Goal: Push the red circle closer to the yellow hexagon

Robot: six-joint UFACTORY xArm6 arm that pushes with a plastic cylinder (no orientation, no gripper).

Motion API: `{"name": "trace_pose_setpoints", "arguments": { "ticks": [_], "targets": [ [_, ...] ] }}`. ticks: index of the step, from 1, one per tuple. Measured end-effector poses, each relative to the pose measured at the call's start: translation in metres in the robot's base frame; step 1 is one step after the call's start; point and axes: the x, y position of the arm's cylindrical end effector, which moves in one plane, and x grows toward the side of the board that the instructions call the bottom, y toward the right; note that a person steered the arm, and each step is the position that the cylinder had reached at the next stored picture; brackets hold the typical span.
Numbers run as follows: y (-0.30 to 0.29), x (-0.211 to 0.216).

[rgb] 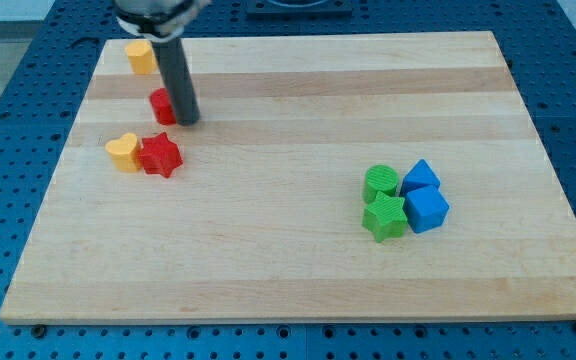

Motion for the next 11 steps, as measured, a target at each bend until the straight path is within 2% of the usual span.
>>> {"name": "trace_pose_setpoints", "arguments": {
  "ticks": [1, 3, 4, 7, 9, 10, 11],
  "targets": [
    [-0.012, -0.02],
    [-0.017, -0.028],
    [-0.017, -0.012],
    [-0.067, -0.02],
    [-0.069, 0.017],
    [-0.068, 0.005],
    [-0.062, -0.035]
  ]
}}
